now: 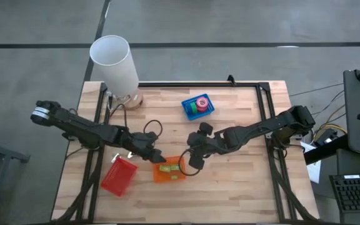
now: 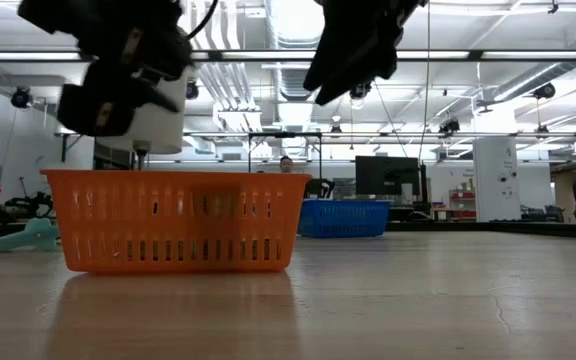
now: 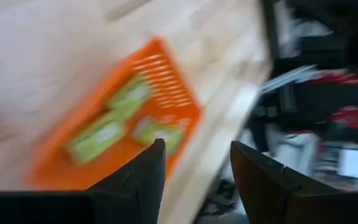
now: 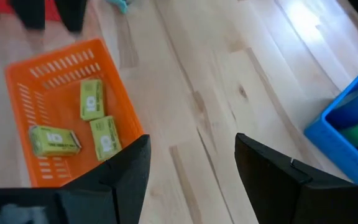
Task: Pick and place Stapler, Stapler remover, tape
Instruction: Put the left light blue staple remover into the red bin
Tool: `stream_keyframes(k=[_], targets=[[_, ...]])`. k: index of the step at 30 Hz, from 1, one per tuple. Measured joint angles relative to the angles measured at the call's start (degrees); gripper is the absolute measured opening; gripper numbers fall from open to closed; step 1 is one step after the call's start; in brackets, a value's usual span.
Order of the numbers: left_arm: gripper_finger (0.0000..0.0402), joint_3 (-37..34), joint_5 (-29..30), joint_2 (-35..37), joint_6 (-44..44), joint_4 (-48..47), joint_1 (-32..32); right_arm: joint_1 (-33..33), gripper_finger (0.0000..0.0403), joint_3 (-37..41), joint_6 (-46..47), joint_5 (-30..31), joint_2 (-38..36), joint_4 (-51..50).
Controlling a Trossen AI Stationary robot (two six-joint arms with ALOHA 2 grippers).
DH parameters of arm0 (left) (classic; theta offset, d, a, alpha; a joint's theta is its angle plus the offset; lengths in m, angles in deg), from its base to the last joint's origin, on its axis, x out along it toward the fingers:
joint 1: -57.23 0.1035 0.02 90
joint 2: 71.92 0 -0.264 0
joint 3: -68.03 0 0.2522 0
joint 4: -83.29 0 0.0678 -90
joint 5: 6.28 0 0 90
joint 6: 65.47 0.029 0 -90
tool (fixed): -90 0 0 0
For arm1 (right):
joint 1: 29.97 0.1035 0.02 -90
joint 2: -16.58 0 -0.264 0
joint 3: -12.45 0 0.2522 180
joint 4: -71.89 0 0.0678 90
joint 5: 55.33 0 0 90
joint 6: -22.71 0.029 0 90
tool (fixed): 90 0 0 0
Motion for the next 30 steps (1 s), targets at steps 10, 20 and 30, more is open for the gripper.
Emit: stream_keyframes(k=[10, 20, 30], targets=[[0.0181, -0.11, 0.24, 9.04, 4.44, -30.98, 0.31, -0.02, 0.0224, 1.53, 2.04, 0.04, 0.0, 0.3], [0.0181, -0.22, 2.93, 5.78, 14.87, -40.21, 1.01, -0.17, 0.0224, 1.71, 2.24, 0.52, 0.0, 0.91], [0.0181, -0.22, 0.14, 0.0, 16.69, -43.58, 0.96, -0.15, 0.0224, 1.71, 3.33, 0.57, 0.0, 0.98]])
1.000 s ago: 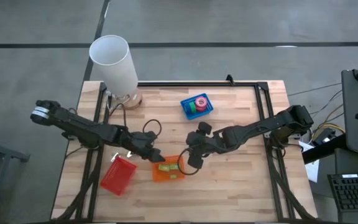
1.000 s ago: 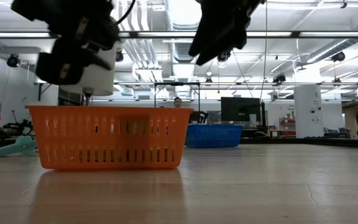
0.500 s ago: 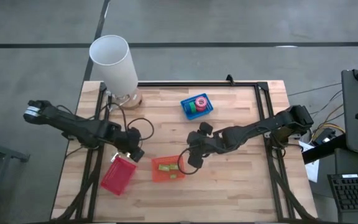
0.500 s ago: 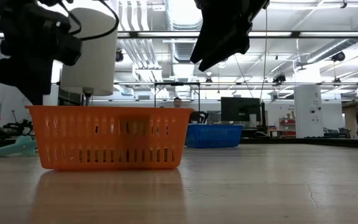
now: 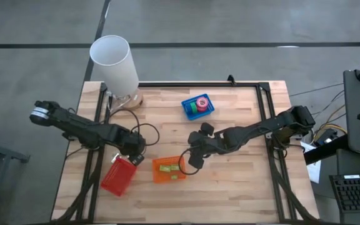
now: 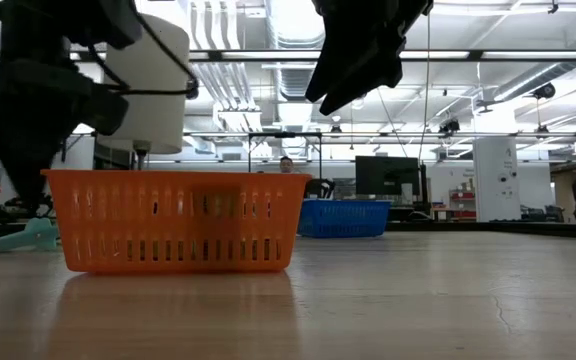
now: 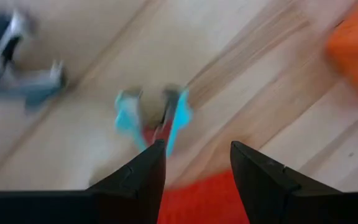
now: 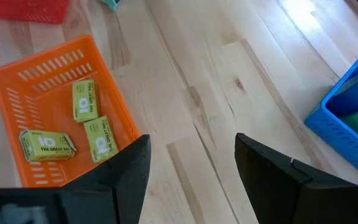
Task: Pick and place Stapler, Stapler remover, tape
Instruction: Put the left light blue staple remover into the red bin
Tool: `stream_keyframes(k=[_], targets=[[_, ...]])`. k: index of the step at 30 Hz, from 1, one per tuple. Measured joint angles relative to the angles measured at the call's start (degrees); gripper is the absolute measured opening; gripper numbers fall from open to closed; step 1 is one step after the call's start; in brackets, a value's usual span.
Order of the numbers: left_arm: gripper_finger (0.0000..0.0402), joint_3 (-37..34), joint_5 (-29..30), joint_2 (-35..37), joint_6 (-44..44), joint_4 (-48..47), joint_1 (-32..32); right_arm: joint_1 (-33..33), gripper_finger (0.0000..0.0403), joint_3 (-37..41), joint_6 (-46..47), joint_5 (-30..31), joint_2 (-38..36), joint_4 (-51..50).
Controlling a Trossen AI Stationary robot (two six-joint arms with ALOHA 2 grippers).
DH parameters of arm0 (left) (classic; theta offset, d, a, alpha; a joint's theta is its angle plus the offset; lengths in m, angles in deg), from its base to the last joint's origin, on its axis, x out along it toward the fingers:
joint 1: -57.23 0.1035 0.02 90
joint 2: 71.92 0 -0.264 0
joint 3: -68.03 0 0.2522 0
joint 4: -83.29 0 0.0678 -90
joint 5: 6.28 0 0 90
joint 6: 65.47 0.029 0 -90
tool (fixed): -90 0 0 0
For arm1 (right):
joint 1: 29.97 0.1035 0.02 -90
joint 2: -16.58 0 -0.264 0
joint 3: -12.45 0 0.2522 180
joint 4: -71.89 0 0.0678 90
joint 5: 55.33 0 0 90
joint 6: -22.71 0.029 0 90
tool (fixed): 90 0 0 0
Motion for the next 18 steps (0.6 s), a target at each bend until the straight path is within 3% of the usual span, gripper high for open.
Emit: stream_keyframes(k=[7, 18], targets=[[0.0181, -0.02, -2.12, 0.59, -6.54, -9.72, -0.81, 0.0, 0.0224, 0.07, -0.05, 0.12, 0.02, 0.08], [0.0181, -0.07, -13.55, 0.98, -13.44, -10.22, -0.79, -0.22, 0.0224, 0.31, -1.33, 1.68, 0.02, 0.65]])
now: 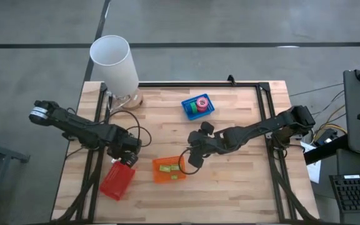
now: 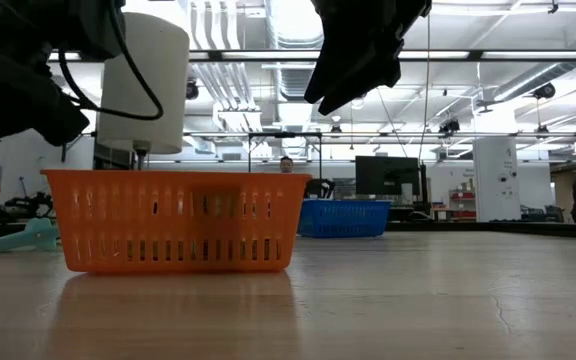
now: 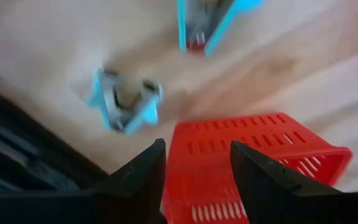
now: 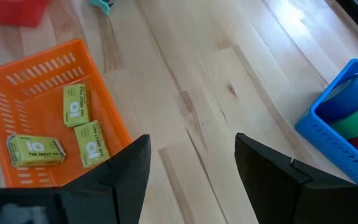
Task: Pick and place Stapler, Stapler remover, tape
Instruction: Put the left light blue staple remover into the red bin
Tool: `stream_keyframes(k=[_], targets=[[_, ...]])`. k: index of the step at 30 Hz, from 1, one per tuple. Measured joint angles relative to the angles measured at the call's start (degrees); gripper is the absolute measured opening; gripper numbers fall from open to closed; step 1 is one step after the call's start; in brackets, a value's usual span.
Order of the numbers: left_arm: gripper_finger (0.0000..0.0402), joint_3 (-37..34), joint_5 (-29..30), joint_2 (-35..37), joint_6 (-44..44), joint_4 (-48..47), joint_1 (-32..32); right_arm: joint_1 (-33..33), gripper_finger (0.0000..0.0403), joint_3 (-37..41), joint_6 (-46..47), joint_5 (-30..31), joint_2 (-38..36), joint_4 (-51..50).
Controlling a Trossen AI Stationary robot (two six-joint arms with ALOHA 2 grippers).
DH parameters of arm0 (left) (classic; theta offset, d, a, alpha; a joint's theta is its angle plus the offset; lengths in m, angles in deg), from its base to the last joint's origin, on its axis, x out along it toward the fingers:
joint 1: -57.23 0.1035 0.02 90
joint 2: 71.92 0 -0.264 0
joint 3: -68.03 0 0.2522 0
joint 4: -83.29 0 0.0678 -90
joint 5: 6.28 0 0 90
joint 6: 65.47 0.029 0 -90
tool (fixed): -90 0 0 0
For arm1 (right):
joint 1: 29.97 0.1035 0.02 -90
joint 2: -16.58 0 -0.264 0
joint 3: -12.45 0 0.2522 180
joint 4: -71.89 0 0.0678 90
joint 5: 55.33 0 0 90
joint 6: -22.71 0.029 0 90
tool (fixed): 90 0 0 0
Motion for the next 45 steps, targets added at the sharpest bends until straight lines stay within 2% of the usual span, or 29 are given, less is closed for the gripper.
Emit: stream_keyframes(k=[6, 10, 13, 18, 28, 45], targets=[[0.0181, -0.02, -1.2, 0.0, 0.14, -0.09, 0.02, 0.0, 0.0224, 0.08, -1.15, 0.0, 0.0, 0.21], [0.0181, -0.02, 5.21, 0.2, 2.65, -0.73, 0.04, -0.02, 0.0224, 0.09, -1.75, -0.02, 0.0, 0.24], [0.0181, -0.03, 7.24, 0.49, 3.21, -2.77, 0.08, 0.0, 0.0224, 0.09, -1.84, -0.04, 0.0, 0.27], [0.0181, -0.92, 7.61, 1.13, 3.6, -6.29, 0.16, -0.02, 0.0224, 0.09, -1.97, -0.07, 0.0, 0.27], [0.018, -6.68, 7.47, 5.25, 7.44, -2.29, 3.47, -0.02, 0.0224, 0.09, -2.43, -0.16, 0.0, 0.35], [0.0108, -10.79, 6.55, 4.14, 12.84, 1.39, 5.66, -0.33, 0.0224, 0.09, -2.38, -0.16, 0.02, 1.22]])
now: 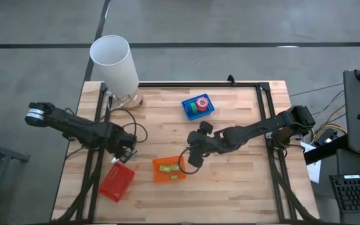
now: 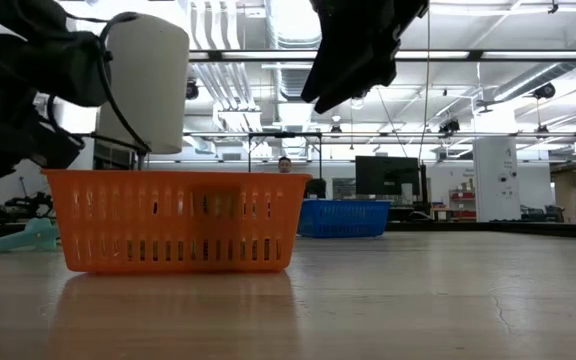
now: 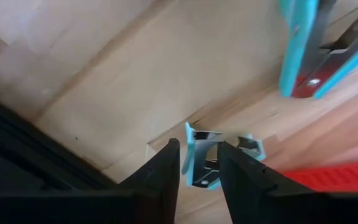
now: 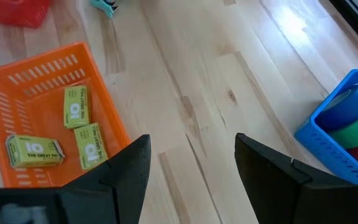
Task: Pick and place Stapler, Stapler remover, tape
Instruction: Put the left light blue staple remover into the red bin
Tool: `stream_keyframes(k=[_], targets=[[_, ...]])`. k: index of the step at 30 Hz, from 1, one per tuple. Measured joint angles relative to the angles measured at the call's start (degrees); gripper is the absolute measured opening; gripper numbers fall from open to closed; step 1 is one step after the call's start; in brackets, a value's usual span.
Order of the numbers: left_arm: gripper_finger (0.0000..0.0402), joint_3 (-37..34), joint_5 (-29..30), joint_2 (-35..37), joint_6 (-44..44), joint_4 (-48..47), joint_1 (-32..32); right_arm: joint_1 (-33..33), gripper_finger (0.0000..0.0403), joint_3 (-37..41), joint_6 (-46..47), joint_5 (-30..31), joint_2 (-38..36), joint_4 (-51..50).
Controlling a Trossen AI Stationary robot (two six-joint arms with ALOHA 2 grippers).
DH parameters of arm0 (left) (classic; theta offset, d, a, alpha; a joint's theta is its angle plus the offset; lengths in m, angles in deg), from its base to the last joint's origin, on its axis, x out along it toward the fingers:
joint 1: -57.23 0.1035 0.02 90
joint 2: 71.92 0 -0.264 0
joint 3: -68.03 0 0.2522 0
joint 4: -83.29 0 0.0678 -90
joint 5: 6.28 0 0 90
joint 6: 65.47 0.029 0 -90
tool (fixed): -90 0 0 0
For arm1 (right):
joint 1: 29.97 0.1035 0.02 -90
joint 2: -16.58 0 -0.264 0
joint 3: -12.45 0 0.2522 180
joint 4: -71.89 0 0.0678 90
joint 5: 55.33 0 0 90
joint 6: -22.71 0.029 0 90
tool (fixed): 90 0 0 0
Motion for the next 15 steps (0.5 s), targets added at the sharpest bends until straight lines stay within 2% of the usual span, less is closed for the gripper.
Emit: stream_keyframes(k=[3, 9, 15], targets=[[0.0103, -1.25, -2.0, -0.06, 0.42, 1.01, -0.02, -0.26, 0.0224, 0.0, -0.01, 0.01, 0.0, 0.88], [0.009, -1.8, -2.08, -0.06, 0.75, 1.56, -0.02, -0.6, 0.0224, 0.0, 0.0, 0.01, 0.0, 2.34], [0.005, -1.63, -2.03, -0.03, 2.4, 2.09, -0.02, -0.89, 0.0224, 0.0, -0.01, 0.01, 0.02, 2.33]])
